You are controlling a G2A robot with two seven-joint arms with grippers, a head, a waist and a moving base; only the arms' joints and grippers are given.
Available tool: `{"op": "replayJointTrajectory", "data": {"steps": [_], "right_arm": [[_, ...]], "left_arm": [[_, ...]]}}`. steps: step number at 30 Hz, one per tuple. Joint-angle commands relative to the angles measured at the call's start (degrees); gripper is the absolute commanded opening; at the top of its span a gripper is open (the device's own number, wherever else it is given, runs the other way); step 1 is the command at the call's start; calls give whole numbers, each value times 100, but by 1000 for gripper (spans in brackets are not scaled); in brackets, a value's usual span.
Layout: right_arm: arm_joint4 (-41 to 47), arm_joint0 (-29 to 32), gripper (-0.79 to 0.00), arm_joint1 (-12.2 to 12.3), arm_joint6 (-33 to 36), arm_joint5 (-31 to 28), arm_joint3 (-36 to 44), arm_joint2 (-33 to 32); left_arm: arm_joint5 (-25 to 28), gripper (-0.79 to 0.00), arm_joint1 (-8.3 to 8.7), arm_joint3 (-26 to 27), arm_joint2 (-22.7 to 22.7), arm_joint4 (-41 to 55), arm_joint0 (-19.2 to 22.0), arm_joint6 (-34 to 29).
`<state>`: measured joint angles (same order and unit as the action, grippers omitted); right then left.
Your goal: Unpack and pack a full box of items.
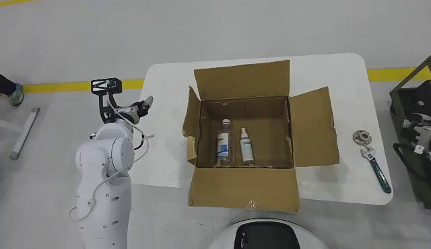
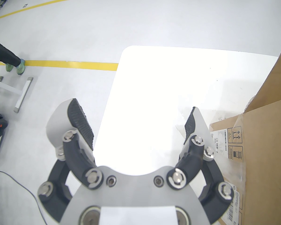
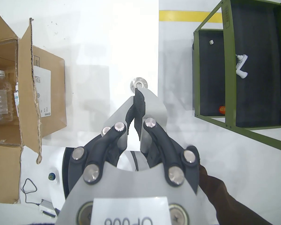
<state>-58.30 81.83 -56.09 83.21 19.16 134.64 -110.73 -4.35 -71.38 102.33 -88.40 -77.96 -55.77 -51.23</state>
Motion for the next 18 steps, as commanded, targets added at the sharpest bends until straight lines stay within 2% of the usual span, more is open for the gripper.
{"op": "replayJointTrajectory", "data": {"steps": [1, 11, 14, 18], "right_arm": [[2, -5, -785, 0, -9, 2, 0, 5], [5, 15, -785, -1, -47, -38, -10, 22], [-212, 289, -785, 4, -386, -508, -161, 161], [-591, 450, -785, 41, -242, -1006, -479, 69]], "left_arm": [[0, 0, 0, 0, 0, 0, 0, 0], [0, 0, 0, 0, 0, 0, 0, 0], [0, 0, 0, 0, 0, 0, 0, 0], [0, 0, 0, 0, 0, 0, 0, 0]]}}
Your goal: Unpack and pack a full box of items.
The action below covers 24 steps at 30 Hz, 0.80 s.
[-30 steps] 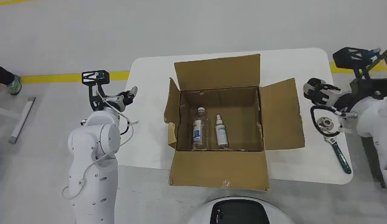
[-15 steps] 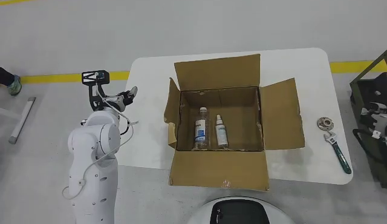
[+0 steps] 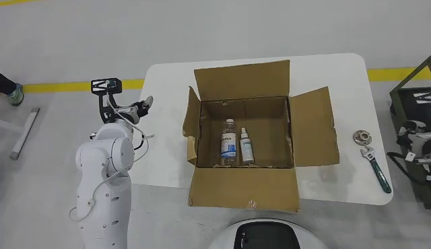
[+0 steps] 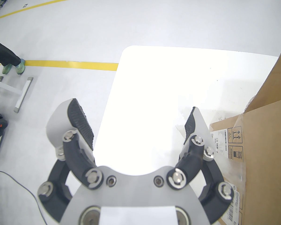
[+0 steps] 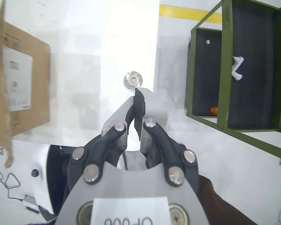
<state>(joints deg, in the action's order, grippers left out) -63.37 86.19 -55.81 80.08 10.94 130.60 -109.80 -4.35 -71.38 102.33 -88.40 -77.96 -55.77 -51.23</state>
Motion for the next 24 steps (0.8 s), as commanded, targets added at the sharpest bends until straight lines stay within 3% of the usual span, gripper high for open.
{"op": "replayJointTrajectory", "data": {"steps": [1, 7, 11, 14, 20, 22, 24], "right_arm": [[-167, 6, -785, 24, 71, -317, -155, -64], [-347, 66, -785, 120, 159, -1923, -731, -3], [-202, 105, -785, 154, 42, -2592, -1042, 55], [-14, 183, -785, 154, -14, -2702, -1253, 144], [328, 269, -683, 123, -14, -2315, -1578, 403], [317, 254, -708, 121, 17, -2181, -1602, 465], [435, 249, -683, 116, 26, -2111, -1671, 514]], "left_arm": [[0, 0, 0, 0, 0, 0, 0, 0], [0, 0, 0, 0, 0, 0, 0, 0], [0, 0, 0, 0, 0, 0, 0, 0], [0, 0, 0, 0, 0, 0, 0, 0], [0, 0, 0, 0, 0, 0, 0, 0], [0, 0, 0, 0, 0, 0, 0, 0], [0, 0, 0, 0, 0, 0, 0, 0]]}}
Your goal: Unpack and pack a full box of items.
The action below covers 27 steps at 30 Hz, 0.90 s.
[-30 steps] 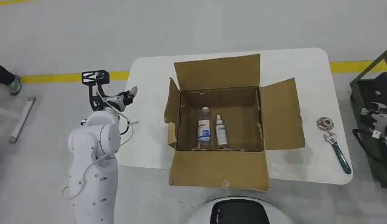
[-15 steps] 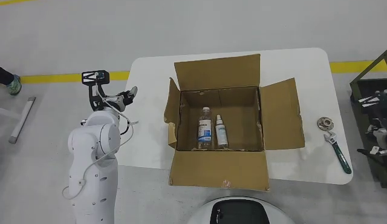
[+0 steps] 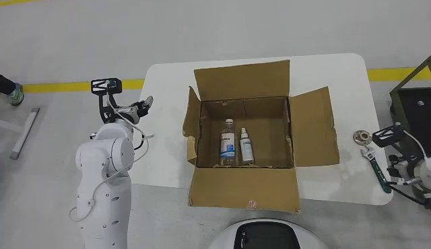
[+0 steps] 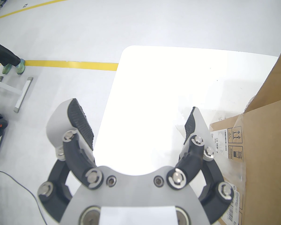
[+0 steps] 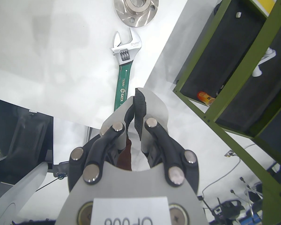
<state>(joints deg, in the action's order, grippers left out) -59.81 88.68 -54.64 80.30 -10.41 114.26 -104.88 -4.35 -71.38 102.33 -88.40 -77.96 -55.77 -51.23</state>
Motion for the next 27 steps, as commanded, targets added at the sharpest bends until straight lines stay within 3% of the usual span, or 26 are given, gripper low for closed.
{"op": "replayJointTrajectory", "data": {"steps": [1, 5, 10, 13, 18, 27], "right_arm": [[28, 3, -686, 2, -3, 25, -66, 44], [59, 0, -659, 3, -56, 96, -175, 111], [291, -4, -456, 5, -117, 147, -252, 75], [356, 13, -425, 11, -181, 155, -273, 39], [327, 16, -456, 23, -279, 166, -366, 39], [308, -14, -440, 19, -548, 360, -602, 179]], "left_arm": [[0, 0, 0, 0, 0, 0, 0, 0], [0, 0, 0, 0, 0, 0, 0, 0], [0, 0, 0, 0, 0, 0, 0, 0], [0, 0, 0, 0, 0, 0, 0, 0], [0, 0, 0, 0, 0, 0, 0, 0], [0, 0, 0, 0, 0, 0, 0, 0]]}}
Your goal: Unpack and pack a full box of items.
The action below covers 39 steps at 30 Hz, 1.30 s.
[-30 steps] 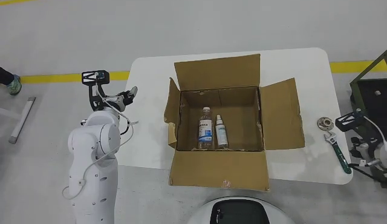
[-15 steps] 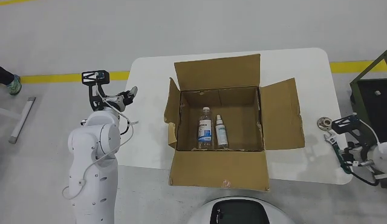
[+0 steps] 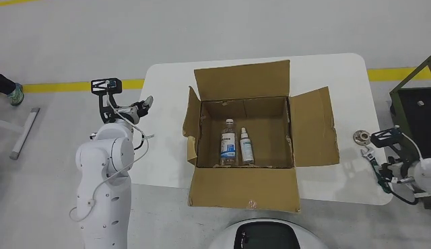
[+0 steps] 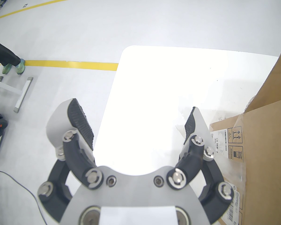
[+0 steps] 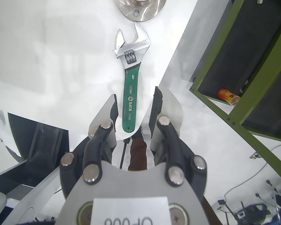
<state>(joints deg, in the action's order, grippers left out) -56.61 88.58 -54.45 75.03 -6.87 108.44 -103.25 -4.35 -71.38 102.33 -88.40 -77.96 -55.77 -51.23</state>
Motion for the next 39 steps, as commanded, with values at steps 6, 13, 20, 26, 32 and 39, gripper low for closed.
{"op": "replayJointTrajectory", "data": {"steps": [6, 13, 20, 26, 32, 39], "right_arm": [[12, -24, -440, 2, -150, 33, -146, 90], [-67, -44, -446, 5, -244, 56, -280, 212], [-1, -58, -446, 4, -339, 78, -373, 284], [10, -5, -459, 8, -373, 93, -396, 295], [92, 20, -465, 13, -422, 129, -367, 237], [94, 24, -456, 24, -454, 162, -387, 192]], "left_arm": [[0, 0, 0, 0, 0, 0, 0, 0], [0, 0, 0, 0, 0, 0, 0, 0], [0, 0, 0, 0, 0, 0, 0, 0], [0, 0, 0, 0, 0, 0, 0, 0], [0, 0, 0, 0, 0, 0, 0, 0], [0, 0, 0, 0, 0, 0, 0, 0]]}}
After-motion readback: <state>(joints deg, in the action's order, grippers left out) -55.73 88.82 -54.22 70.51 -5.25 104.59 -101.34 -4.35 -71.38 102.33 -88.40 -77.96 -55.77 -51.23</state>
